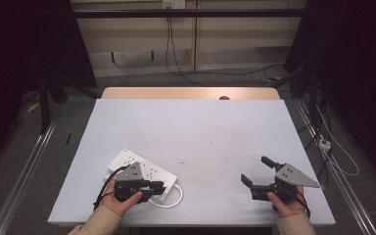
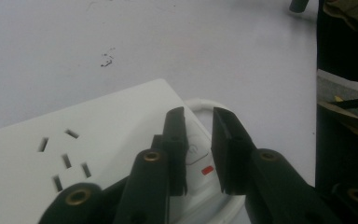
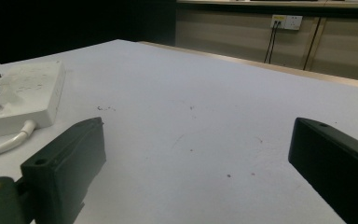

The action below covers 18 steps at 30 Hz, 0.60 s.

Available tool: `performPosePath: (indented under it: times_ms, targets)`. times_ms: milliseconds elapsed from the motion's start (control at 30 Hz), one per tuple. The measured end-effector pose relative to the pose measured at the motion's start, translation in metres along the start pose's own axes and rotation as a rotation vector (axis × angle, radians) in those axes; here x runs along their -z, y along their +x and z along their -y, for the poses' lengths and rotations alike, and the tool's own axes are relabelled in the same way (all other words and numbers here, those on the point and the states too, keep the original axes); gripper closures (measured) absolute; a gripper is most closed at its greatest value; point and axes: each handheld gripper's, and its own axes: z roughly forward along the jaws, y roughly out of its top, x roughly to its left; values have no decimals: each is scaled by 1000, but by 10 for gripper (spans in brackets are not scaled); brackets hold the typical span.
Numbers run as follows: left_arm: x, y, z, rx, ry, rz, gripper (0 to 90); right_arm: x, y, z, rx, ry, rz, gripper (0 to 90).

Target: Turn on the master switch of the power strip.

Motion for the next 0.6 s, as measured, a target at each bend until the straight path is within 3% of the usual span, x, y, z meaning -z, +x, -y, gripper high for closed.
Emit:
performPosePath:
  times_ms: [267, 600]
  targets:
    - [5, 2, -2, 31, -50, -12, 626, 0, 0, 0, -1, 0, 1, 35]
    - [7, 2, -3, 39, -49, -24, 442, -2, 0, 0, 1, 3, -1, 35]
